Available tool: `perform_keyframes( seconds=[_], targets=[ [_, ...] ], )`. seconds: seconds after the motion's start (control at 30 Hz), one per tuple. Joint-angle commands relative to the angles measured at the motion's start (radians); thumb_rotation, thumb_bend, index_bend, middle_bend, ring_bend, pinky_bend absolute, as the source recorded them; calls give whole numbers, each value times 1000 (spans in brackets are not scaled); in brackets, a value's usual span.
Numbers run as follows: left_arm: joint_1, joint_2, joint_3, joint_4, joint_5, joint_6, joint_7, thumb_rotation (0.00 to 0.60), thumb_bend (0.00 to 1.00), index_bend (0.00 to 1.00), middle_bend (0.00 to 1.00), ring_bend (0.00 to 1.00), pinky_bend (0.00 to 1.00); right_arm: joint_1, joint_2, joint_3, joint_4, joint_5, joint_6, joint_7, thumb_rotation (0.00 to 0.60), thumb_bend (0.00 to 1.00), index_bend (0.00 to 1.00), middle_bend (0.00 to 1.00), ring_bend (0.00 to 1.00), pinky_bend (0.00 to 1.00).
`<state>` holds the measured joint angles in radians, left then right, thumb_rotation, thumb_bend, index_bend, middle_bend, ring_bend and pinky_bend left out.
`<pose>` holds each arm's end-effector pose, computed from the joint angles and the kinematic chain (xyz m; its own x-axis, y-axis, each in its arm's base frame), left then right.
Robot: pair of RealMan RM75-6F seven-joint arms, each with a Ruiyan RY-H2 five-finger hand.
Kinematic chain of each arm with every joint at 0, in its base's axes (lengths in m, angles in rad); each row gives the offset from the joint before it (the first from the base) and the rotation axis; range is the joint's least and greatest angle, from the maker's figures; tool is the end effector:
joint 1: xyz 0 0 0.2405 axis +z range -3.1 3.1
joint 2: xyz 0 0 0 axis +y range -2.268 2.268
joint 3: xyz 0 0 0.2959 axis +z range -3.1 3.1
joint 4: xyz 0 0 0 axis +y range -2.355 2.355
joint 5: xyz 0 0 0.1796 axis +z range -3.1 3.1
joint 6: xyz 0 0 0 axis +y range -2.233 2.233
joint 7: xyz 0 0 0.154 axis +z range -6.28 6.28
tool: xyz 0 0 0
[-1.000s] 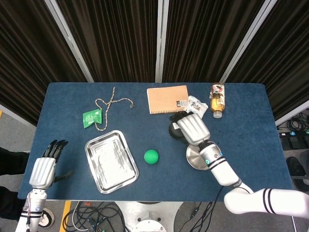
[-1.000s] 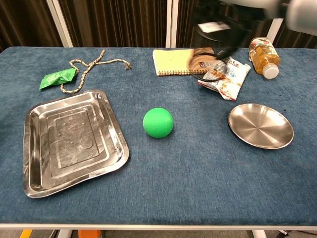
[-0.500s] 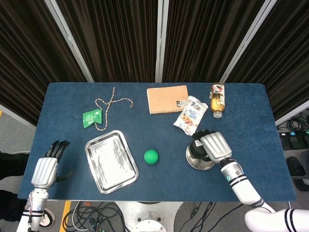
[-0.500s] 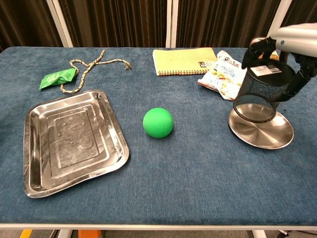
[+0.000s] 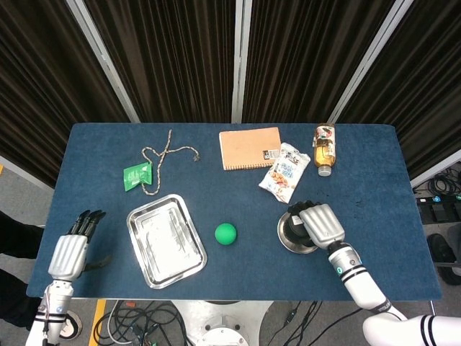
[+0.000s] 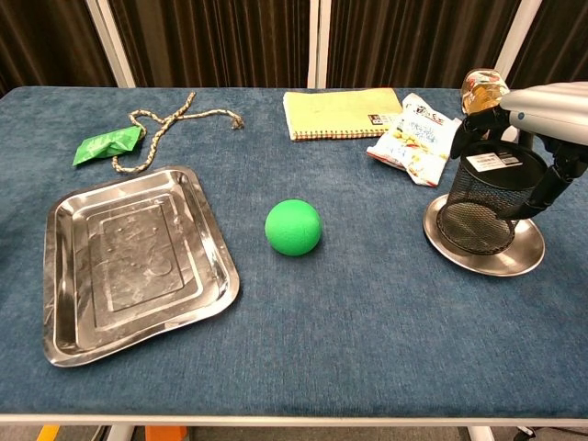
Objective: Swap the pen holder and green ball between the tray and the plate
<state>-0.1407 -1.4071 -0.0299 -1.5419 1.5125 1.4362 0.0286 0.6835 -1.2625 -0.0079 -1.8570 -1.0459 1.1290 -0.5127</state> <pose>-0.3127 0.2041 0.0984 0.2233 0.0754 0.9718 0.9727 -0.0811 -0.2172 -0.2023 -0.3175 0.0855 0.5597 -0.2854 0.7780 -0.8182 -0.3392 0.4642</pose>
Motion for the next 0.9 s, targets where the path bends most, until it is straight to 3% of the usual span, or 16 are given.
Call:
perform_keyframes(
  seconds=[0.03,0.13,0.23,0.57,0.9],
  targets=[
    [-2,-2,0,2,-1,-2,-2,600,93,109,98,44,259,-5,4,0,-3,1,-9,-1,600,159,298,356,268,389],
    [-3,-3,-1,4,-2,-2,-3,600,92,109,97,45,259,-9,12,1,-8,2,-28,7,600,89,117,206,83,257],
    [-5,-2,-3,4,-3,-2,-2,600,93,109,97,45,258,-11,24,8,-18,10,-37,11,600,37,4,105,0,157],
    [-22,2,-9,-9,1,-16,7,600,93,109,97,45,257,-44,71,29,-68,-44,-11,55,600,13,0,50,0,116],
    [-155,-34,-54,-41,33,-146,32,600,92,109,97,45,255,-184,176,61,-104,-308,203,307,600,9,0,59,0,90]
  ],
)
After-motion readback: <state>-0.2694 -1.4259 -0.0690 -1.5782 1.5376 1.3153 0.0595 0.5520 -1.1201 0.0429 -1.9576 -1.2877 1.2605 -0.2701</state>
